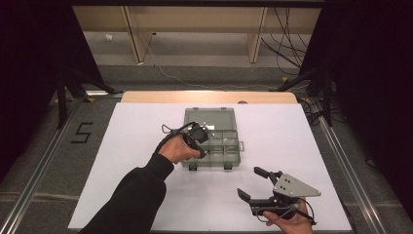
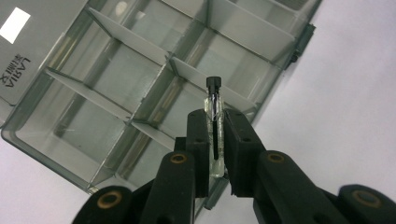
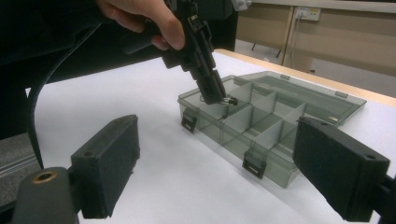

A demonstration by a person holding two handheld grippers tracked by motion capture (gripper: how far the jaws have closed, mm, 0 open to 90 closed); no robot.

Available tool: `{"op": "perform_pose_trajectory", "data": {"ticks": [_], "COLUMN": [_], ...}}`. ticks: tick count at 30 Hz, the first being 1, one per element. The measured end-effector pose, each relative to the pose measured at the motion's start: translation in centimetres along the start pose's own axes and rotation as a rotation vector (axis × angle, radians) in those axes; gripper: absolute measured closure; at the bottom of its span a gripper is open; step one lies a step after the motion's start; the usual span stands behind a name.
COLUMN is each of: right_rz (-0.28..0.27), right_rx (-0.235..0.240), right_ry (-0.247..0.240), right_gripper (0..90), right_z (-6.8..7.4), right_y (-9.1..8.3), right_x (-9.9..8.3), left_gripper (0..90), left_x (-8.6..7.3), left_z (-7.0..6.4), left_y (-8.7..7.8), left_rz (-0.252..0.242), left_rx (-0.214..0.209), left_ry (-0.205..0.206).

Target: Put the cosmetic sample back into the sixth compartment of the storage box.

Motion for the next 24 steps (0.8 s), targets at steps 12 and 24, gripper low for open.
{"op": "perform_pose_trajectory", "data": {"ticks": [12, 24], "right_rz": [0.000, 0.001], "right_rx": [0.003, 0.002], "right_ry": [0.001, 0.001], "right_gripper": [15.9, 15.9], "right_z": [0.0, 0.0], "right_y": [0.0, 0.0], "right_x": [0.0, 0.0], "left_gripper": [71.0, 42.3], "left_x": [0.5, 0.4], "left_z": [0.7, 0.7], "left_y": [0.7, -0.6], "left_rz": [0.002, -0.051], "left_rx": [-0.013, -0.010], "left_ry": [-0.048, -0.050]}}
Point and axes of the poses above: each handheld gripper's, and its own axes: y roughly forward along the jaws, x roughly out of its top, z roughly to its left, the point moved 7 cm from there along y, roughly forward along the jaws, and after that the axes turned 7 degrees about z, right-handed, at the moved point
